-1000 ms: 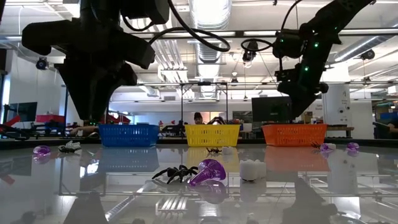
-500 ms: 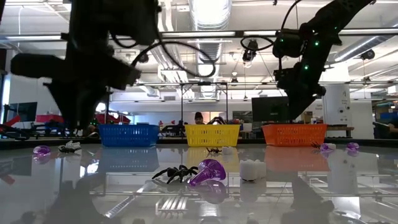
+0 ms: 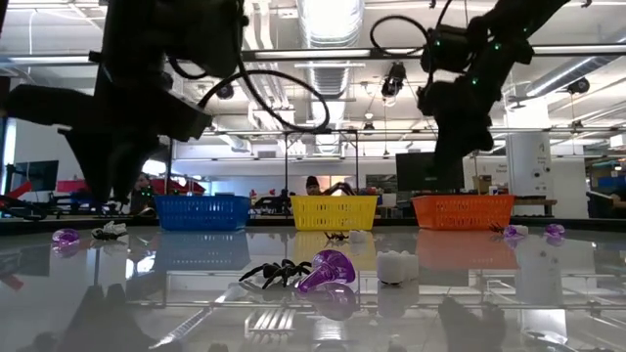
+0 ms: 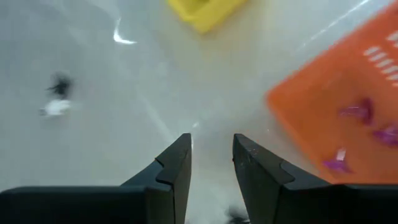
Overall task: Sort Halloween decoration
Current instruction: Put the purple witch hat toy into the orange basket
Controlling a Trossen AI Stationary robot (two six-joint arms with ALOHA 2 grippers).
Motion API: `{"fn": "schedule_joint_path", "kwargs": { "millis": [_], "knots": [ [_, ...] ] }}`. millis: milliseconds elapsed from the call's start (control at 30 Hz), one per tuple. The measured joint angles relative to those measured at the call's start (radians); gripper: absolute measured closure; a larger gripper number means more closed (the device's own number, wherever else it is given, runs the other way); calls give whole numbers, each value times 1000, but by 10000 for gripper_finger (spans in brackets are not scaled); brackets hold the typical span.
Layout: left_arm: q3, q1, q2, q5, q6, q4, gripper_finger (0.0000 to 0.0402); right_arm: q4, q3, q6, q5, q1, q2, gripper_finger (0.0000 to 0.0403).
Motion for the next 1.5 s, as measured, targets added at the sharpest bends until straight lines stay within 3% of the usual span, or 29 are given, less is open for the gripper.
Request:
{"fn": "schedule_joint_path", "kwargs": {
  "millis": [267,567,1167,1500],
  "knots": [
    [33,1,0,0,0,22,287,-176,46,75,-2,175,0,293],
    [32,2,-2,0,32,23,287,-201,41,244,8,428,0,293],
    [32,-1,-174,2,63,141,287,-204,1,850,299,1101,27,292],
    [32,-1,-203,3,35,141,287,-141,0,1182,322,1307,163,291]
  ]
}}
